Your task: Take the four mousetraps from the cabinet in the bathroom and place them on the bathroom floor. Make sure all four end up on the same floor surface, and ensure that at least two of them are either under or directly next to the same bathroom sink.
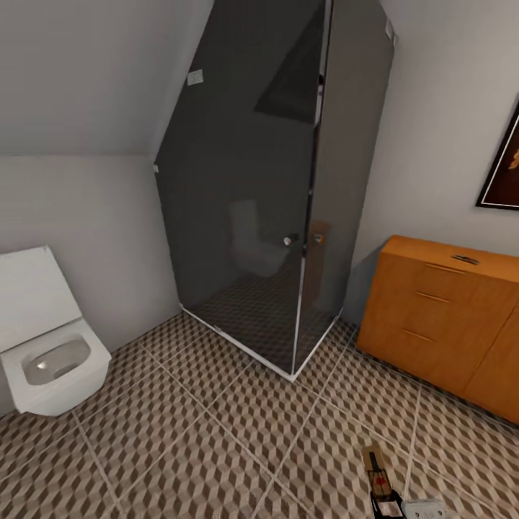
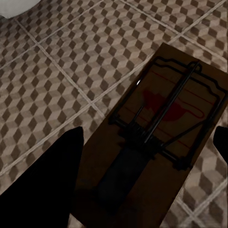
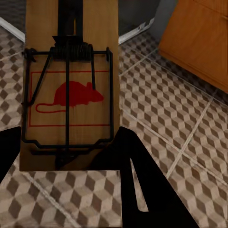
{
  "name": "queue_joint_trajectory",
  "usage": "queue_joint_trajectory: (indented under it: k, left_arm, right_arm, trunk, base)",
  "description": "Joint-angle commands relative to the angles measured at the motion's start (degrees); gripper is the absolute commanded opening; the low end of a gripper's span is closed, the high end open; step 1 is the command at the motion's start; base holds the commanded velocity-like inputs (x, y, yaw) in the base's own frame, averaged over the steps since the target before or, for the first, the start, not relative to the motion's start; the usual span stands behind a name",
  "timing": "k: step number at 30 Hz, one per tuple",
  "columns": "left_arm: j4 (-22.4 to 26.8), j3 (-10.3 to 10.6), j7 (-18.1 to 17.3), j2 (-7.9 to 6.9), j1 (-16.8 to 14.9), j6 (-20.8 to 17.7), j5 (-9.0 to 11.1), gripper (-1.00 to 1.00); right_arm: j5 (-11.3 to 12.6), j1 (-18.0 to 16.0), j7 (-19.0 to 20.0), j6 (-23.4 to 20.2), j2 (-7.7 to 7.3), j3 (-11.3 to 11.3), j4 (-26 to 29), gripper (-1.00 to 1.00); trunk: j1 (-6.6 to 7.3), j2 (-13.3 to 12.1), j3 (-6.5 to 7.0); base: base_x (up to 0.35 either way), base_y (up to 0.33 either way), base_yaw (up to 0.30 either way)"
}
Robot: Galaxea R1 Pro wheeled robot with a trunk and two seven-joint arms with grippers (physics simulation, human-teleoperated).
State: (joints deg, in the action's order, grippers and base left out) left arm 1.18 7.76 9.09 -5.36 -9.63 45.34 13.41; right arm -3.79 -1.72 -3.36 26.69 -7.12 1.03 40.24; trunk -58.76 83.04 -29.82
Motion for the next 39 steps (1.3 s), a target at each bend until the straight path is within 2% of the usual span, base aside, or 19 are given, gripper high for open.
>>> queue_joint_trajectory:
  k: [1,14,39]
  left_arm:
    - [-0.03,0.5,0.23,0.0,-0.04,0.1,0.3,-1.0]
    - [-0.03,0.5,0.23,0.0,-0.04,0.1,0.3,-1.0]
    - [-0.03,0.5,0.23,0.0,-0.04,0.1,0.3,-1.0]
  right_arm:
    - [-0.25,-0.01,-0.16,0.12,0.0,0.03,0.01,-1.0]
    - [-0.25,0.01,-0.16,0.12,0.0,0.03,0.01,-1.0]
    - [-0.25,0.03,-0.16,0.12,0.0,0.03,-0.23,-1.0]
  trunk:
    - [0.03,0.03,-0.09]
    - [0.03,0.03,-0.51]
    - [0.03,0.03,-1.32]
  base:
    - [-0.265,0.175,0.27]
    - [-0.272,0.162,0.27]
    - [-0.317,0.081,0.27]
